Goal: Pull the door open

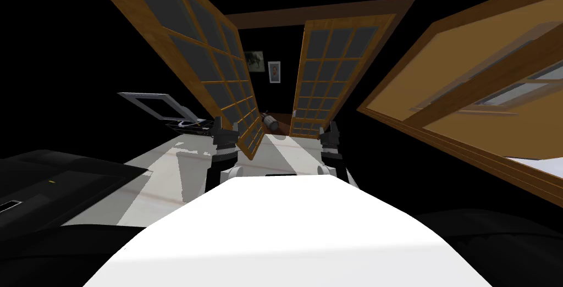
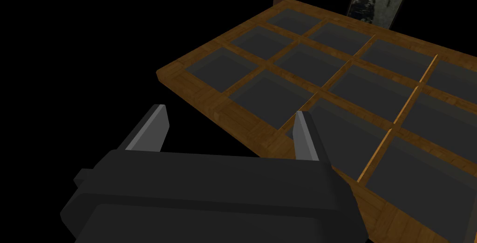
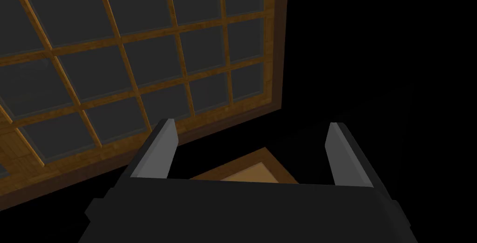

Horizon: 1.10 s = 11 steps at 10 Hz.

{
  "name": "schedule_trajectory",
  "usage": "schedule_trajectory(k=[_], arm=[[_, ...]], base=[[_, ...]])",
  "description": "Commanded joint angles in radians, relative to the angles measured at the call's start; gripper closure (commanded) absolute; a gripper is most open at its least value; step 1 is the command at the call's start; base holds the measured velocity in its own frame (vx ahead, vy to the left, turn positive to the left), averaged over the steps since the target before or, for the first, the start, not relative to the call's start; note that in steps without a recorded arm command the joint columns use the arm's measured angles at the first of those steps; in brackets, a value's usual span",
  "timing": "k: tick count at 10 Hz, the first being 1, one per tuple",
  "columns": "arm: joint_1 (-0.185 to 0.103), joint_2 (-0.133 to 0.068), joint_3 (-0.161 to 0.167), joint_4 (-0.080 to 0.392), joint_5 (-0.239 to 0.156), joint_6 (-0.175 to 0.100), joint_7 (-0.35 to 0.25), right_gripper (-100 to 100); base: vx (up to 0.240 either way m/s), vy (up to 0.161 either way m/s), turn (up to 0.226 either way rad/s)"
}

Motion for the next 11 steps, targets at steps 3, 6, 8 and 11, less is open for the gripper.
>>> schedule_trajectory(k=[3,6,8,11], arm=[[-0.021,-0.012,0.000,0.062,-0.036,-0.023,-0.045,-100],[-0.040,-0.022,0.000,0.117,-0.067,-0.043,-0.085,-100],[-0.057,-0.029,0.001,0.167,-0.096,-0.061,-0.121,-100],[-0.077,-0.037,0.001,0.225,-0.129,-0.083,-0.163,-100]], base=[[0.117,-0.022,0.079],[0.122,-0.014,0.058],[0.105,-0.013,0.092],[0.099,-0.028,0.064]])
